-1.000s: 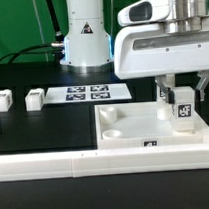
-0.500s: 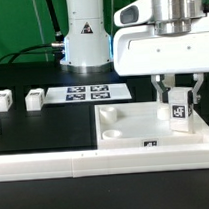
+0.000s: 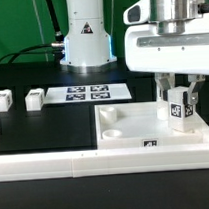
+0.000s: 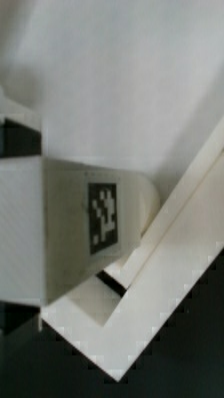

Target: Assemble square table

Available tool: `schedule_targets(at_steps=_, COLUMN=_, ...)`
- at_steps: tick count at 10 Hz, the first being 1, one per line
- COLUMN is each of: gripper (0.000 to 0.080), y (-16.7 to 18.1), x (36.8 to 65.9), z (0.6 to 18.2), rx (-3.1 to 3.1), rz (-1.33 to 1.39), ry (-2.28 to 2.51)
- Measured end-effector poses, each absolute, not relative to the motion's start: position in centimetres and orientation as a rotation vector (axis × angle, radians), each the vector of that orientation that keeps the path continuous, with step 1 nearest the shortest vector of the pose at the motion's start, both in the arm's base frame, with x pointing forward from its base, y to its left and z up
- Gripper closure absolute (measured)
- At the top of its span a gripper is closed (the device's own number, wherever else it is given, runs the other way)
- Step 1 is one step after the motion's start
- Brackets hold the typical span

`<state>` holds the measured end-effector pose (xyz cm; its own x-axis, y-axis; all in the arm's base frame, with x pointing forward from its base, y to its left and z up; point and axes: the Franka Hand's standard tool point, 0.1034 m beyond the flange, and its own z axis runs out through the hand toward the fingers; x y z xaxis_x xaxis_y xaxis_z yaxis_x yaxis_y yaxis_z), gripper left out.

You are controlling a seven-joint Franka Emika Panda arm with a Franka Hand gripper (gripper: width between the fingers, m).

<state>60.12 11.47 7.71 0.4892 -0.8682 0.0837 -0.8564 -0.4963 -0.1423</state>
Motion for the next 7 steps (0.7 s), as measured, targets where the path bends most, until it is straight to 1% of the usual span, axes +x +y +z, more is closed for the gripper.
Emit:
schedule_targets(at_steps=4, gripper=0.0506, y=11.44, x=60.12, z=7.71, rx=-2.686, rz=-0.225, ry=1.458)
schedule_targets(at_steps=5, gripper=0.0276, y=11.48, x=60.14, z=7.75, rx=-2.761, rz=-0.225, ry=1.334)
schedule_targets(at_steps=6, gripper=0.0276, y=11.64, x=60.19, z=7.85, rx=-2.839, rz=-0.222, ry=1.188)
schedule_targets(at_steps=7, gripper=0.019, y=12.14, x=60.11, z=7.94, rx=-2.928, rz=-0.2, ry=1.034)
